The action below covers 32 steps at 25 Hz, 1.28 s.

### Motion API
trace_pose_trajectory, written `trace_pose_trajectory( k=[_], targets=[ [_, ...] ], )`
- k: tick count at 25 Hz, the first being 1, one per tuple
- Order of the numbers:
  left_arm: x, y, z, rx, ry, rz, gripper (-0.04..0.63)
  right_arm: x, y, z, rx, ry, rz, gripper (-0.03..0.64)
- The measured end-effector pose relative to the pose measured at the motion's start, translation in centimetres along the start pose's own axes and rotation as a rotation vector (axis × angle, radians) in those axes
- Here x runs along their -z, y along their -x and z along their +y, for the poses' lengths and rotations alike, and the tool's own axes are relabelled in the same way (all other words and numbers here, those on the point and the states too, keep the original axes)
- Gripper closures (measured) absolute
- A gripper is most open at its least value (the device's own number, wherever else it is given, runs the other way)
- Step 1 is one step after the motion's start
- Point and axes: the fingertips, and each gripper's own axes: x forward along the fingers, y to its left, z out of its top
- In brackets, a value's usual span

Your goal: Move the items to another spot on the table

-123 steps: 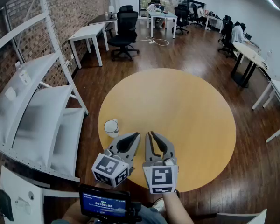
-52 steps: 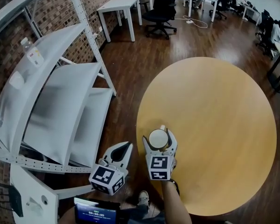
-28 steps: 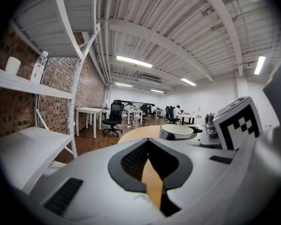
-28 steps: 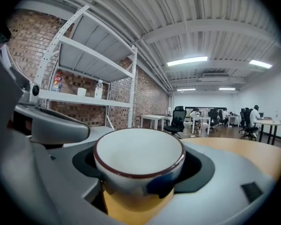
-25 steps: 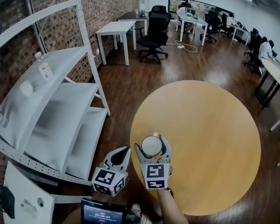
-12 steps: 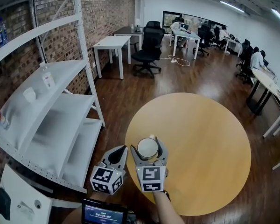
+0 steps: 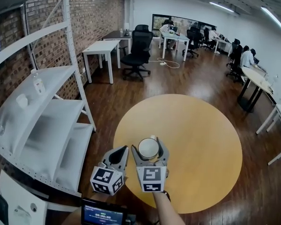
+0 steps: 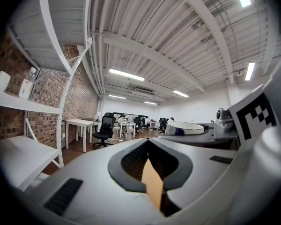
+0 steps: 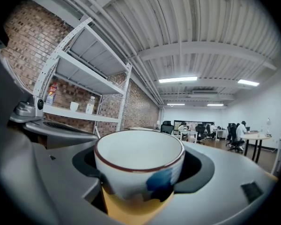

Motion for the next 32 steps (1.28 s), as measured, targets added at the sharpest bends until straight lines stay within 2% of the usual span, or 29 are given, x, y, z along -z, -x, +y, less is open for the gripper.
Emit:
trace_pose_trajectory(
  k=[24,32],
  targets=[
    [1.0,-7.6,-21.6,0.239,-0.010,0.017,0.594,2.8,13.9,-18.6,0.220,-0.008,0.032,0.215],
    [1.4,-10.6,-30.1,0.335,-0.001,0.015,0.594,4.1,19.2,-25.4,0.304,-0.002,0.055,0.215]
  ],
)
